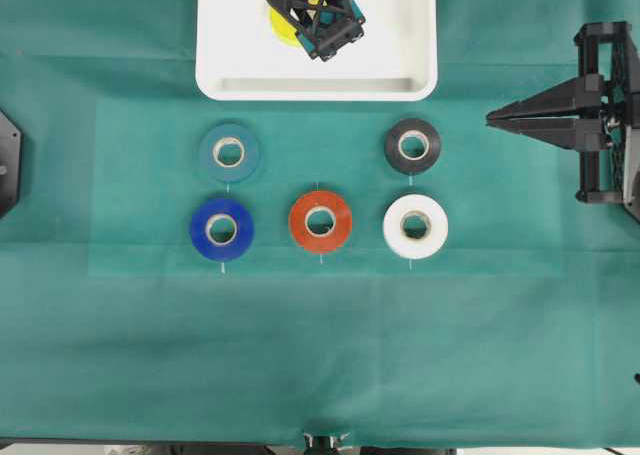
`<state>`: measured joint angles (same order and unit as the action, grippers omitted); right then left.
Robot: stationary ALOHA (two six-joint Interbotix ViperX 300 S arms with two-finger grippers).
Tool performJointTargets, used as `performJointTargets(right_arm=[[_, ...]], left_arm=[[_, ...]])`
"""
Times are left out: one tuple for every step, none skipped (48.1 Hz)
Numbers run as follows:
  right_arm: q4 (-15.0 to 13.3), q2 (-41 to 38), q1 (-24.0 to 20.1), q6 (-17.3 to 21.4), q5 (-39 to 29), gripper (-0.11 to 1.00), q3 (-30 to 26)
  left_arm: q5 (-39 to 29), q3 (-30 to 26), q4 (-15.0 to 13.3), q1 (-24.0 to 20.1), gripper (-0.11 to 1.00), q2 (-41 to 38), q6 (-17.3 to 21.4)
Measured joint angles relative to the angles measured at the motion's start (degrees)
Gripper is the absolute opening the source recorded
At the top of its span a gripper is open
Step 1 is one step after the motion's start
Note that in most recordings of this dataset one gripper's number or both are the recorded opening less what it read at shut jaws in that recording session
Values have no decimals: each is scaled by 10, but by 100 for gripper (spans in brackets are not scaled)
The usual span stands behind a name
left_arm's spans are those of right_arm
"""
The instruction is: Place the tape from the fixed location into the white case.
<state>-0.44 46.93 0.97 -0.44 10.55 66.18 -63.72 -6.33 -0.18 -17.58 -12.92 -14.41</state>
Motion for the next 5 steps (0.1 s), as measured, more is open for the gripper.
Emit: performJointTargets(right_arm=[[0, 1, 0, 0, 0, 0, 0], [0, 1, -1, 0, -1, 0, 0], [0, 0, 0, 0, 0, 0, 0], [0, 0, 0, 0, 0, 0, 0], [0, 1, 0, 0, -1, 0, 0]], left_arm=[[0, 0, 0, 0, 95, 2, 0], [0, 0, 0, 1, 95, 4, -1], [0, 0, 0, 0, 95, 5, 0], [0, 0, 0, 0, 95, 6, 0], [0, 0, 0, 0, 95, 7, 0]])
